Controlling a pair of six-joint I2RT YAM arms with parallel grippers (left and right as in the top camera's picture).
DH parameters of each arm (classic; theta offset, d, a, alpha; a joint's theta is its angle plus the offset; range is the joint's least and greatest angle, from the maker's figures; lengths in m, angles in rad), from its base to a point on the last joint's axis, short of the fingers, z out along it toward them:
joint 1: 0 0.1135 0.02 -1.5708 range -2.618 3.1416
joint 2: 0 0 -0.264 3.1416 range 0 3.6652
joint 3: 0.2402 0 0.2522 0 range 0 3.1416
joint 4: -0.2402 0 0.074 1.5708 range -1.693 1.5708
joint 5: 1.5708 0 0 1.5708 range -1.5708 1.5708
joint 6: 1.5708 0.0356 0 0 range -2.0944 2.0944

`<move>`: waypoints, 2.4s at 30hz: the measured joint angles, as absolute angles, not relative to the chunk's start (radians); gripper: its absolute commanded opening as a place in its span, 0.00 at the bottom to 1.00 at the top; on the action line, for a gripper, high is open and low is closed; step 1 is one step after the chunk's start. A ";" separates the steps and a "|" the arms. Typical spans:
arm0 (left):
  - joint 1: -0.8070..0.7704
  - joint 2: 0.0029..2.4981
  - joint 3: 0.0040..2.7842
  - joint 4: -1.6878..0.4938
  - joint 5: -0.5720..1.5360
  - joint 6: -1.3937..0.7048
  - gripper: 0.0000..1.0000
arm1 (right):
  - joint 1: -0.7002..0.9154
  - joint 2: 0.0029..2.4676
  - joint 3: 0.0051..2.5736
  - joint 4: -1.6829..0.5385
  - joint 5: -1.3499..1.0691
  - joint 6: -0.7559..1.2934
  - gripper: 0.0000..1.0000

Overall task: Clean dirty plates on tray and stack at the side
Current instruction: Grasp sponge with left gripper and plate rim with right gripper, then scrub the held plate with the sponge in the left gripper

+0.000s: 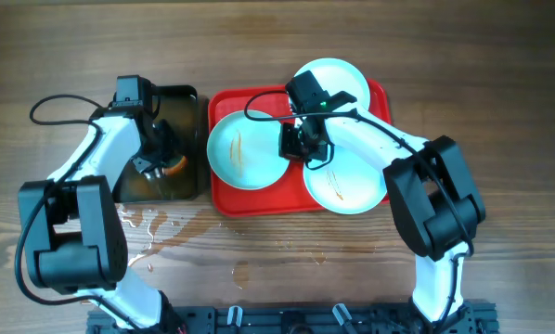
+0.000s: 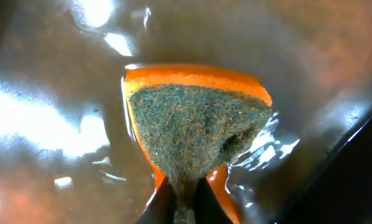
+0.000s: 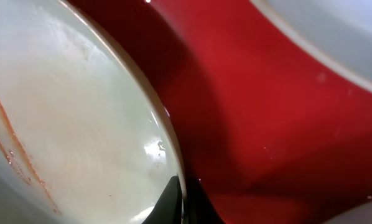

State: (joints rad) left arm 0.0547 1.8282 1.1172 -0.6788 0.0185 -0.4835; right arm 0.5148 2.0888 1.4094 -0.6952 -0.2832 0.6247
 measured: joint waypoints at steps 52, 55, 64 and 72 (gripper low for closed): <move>-0.067 1.554 1.144 -0.702 0.107 -0.209 0.04 | 0.523 2.077 1.411 -0.720 -0.226 0.640 0.04; -0.181 1.595 1.132 -0.631 0.141 -0.207 0.04 | 0.523 2.077 1.411 -0.716 -0.226 0.640 0.04; -0.283 1.868 1.111 -0.490 0.161 -0.211 0.04 | 0.522 2.077 1.411 -0.711 -0.223 0.640 0.04; -0.275 1.887 1.124 -0.595 0.395 -0.195 0.04 | 0.522 2.077 1.411 -0.708 -0.223 0.640 0.04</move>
State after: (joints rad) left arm -0.2752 1.8870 1.1236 -0.5945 0.3950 -0.1951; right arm 0.5220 2.0773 1.4109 -0.7078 -0.2230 0.6395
